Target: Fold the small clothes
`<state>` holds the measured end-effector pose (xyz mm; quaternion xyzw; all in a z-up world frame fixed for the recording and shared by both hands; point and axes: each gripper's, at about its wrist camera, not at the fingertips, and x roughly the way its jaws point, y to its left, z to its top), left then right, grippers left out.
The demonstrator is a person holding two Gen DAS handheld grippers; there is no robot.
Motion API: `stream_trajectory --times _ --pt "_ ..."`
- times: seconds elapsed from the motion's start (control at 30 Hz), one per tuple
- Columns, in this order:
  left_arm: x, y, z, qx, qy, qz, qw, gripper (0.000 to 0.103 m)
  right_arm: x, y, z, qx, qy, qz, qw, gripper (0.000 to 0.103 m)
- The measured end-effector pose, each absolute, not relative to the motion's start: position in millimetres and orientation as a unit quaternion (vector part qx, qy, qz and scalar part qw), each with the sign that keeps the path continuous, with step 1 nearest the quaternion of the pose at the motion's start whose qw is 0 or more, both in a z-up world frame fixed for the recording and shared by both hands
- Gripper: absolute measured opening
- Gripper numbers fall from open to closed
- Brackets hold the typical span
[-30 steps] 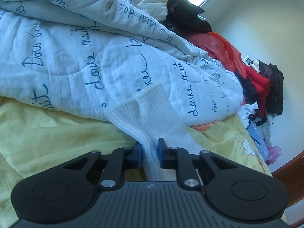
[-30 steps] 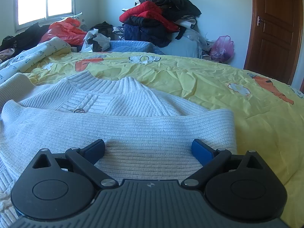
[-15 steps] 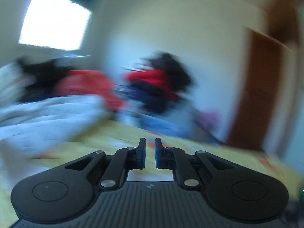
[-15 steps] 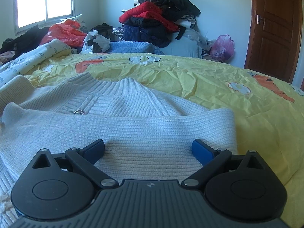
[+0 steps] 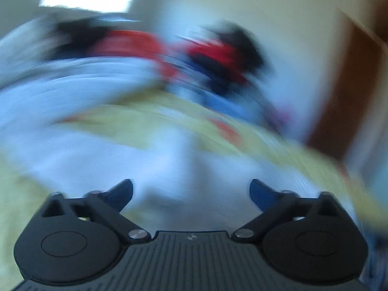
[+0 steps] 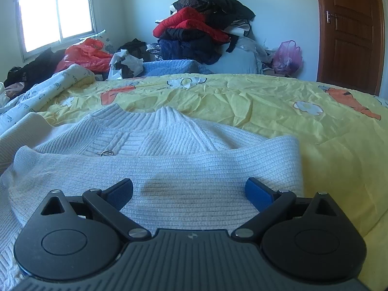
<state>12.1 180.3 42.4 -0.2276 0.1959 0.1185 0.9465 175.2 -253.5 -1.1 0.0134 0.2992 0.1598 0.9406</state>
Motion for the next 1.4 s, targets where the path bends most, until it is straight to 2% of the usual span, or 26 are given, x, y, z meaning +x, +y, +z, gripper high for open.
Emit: stream_trajectory --times 0.1,0.23,0.33,0.43,0.5,0.6,0.67,0.8,0.9,1.03,1.13,1.27,1.4 --pt "-15 279 30 -0.362 0.16 0.229 0.889 0.102 175 -252 -1 0.009 0.299 0.159 0.941 0.099" --pt "-33 360 7 -0.47 0.15 0.259 0.831 0.102 175 -252 -1 0.007 0.299 0.159 0.941 0.1" --pt "-29 381 -5 -0.489 0.161 0.239 0.823 0.097 175 -251 -2 0.003 0.3 0.158 0.941 0.1" --pt "-8 383 -9 -0.477 0.171 0.224 0.833 0.08 175 -249 -2 -0.004 0.302 0.156 0.94 0.1" --pt "8 383 -10 -0.46 0.17 0.231 0.84 0.077 175 -248 -2 -0.006 0.303 0.155 0.94 0.1" --pt "23 379 -14 -0.451 0.174 0.244 0.841 0.052 176 -248 -2 -0.009 0.303 0.155 0.94 0.1" --pt "32 384 -16 -0.447 0.187 0.255 0.836 0.013 176 -248 -3 -0.009 0.304 0.155 0.94 0.101" --pt "33 382 -16 -0.427 0.195 0.27 0.841 0.01 176 -247 -3 -0.011 0.305 0.155 0.94 0.101" --pt "29 357 4 -0.39 0.175 0.278 0.86 0.009 176 -247 -3 -0.012 0.305 0.155 0.94 0.101" --pt "40 279 55 -0.29 0.131 0.219 0.922 0.009 176 -247 -3 -0.011 0.305 0.155 0.94 0.101" --pt "55 192 79 -0.188 0.119 0.13 0.966 0.009 176 -248 -3 -0.009 0.304 0.155 0.94 0.1" --pt "69 84 59 -0.117 0.172 -0.011 0.978 0.009 177 -251 -2 0.004 0.303 0.158 0.94 0.1" --pt "77 -5 6 -0.016 0.293 -0.105 0.95 0.012 177 -253 -2 0.015 0.302 0.16 0.94 0.1"
